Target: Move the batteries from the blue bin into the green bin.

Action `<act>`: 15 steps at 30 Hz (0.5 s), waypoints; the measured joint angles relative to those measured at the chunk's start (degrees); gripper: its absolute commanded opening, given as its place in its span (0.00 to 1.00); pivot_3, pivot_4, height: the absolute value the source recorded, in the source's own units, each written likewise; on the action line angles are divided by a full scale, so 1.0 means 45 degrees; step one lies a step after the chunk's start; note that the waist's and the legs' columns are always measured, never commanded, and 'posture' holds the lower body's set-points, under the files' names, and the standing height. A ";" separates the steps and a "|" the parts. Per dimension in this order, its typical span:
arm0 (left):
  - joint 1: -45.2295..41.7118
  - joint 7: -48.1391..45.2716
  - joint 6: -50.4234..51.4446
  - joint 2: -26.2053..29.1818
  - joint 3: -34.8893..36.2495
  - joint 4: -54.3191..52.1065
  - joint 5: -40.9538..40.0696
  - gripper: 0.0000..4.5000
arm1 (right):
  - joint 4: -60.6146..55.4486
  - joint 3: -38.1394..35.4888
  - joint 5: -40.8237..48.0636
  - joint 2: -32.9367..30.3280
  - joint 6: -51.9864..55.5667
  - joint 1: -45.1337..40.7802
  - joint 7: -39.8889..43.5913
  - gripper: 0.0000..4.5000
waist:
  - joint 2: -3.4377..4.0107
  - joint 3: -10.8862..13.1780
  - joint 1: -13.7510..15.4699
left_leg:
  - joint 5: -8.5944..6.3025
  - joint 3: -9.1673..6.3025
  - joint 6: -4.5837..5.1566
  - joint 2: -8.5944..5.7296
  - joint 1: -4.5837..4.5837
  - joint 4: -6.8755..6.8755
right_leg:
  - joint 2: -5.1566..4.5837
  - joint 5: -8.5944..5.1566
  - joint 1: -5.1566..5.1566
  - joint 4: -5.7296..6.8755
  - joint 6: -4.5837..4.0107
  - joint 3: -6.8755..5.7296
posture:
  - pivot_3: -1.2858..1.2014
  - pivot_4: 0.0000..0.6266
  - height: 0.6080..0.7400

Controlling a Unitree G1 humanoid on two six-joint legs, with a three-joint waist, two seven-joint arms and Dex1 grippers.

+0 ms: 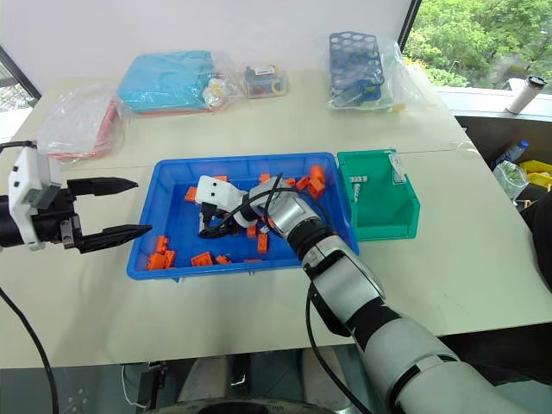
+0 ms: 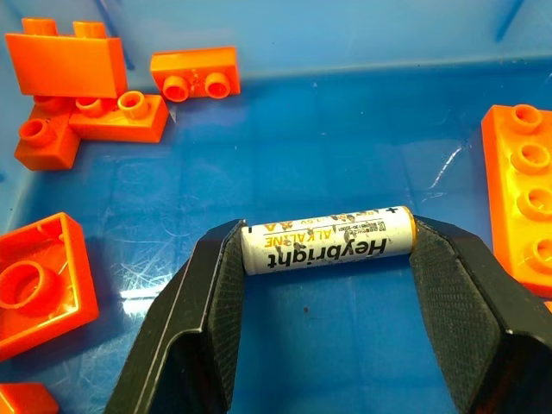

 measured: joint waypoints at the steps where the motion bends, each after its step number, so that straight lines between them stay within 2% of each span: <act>1: -0.0076 0.0002 -0.0001 -0.0015 -0.0097 -0.0013 -0.0015 1.00 | -0.0600 -0.0001 0.0017 -0.0193 0.0256 0.0207 0.0098 0.50 | 0.0001 0.0000 0.0019 | 0.0000 -0.0001 0.0000 -0.0002 0.0000 0.0000 | -0.0002 0.0000 0.0000 0.0000 0.0000 0.0000 | 0.52 0.24 1.00; 3: -0.0091 0.0009 0.0002 -0.0101 -0.0357 -0.0041 -0.0039 1.00 | -0.2039 -0.0068 0.0114 -0.0817 0.0966 0.0531 0.0341 0.50 | 0.0002 0.0001 0.0047 | 0.0000 0.0000 0.0000 -0.0006 -0.0001 0.0002 | -0.0009 0.0001 0.0001 0.0000 0.0001 0.0000 | 0.52 0.24 1.00; 7: -0.0289 0.0137 0.0049 -0.0623 -0.0924 -0.0285 -0.0299 1.00 | -0.6699 -0.1354 0.1057 -0.3171 0.3754 0.1419 0.0803 0.50 | 0.0003 0.0002 0.0294 | -0.0001 0.0001 0.0002 -0.0008 -0.0005 0.0009 | -0.0016 0.0001 0.0000 -0.0001 0.0002 0.0001 | 0.52 0.24 1.00; 11: -0.1040 0.0359 0.0055 -0.1254 -0.1990 -0.0526 -0.0387 1.00 | -1.1102 -0.3724 0.2447 -0.6178 0.7713 0.2296 0.0901 0.50 | -0.0001 0.0000 0.0485 | -0.0001 -0.0002 0.0006 -0.0015 -0.0003 0.0014 | -0.0018 0.0001 0.0014 -0.0013 0.0002 -0.0001 | 0.52 0.24 1.00; 15: -0.1828 0.0399 0.0047 -0.1764 -0.2924 -0.0356 -0.0385 1.00 | -1.3191 -0.5662 0.2941 -0.9419 0.9728 0.4612 0.0662 0.50 | -0.0006 -0.0002 0.0731 | -0.0003 0.0003 0.0013 -0.0024 0.0001 0.0018 | -0.0008 0.0000 0.0022 -0.0026 0.0000 0.0002 | 0.52 0.24 1.00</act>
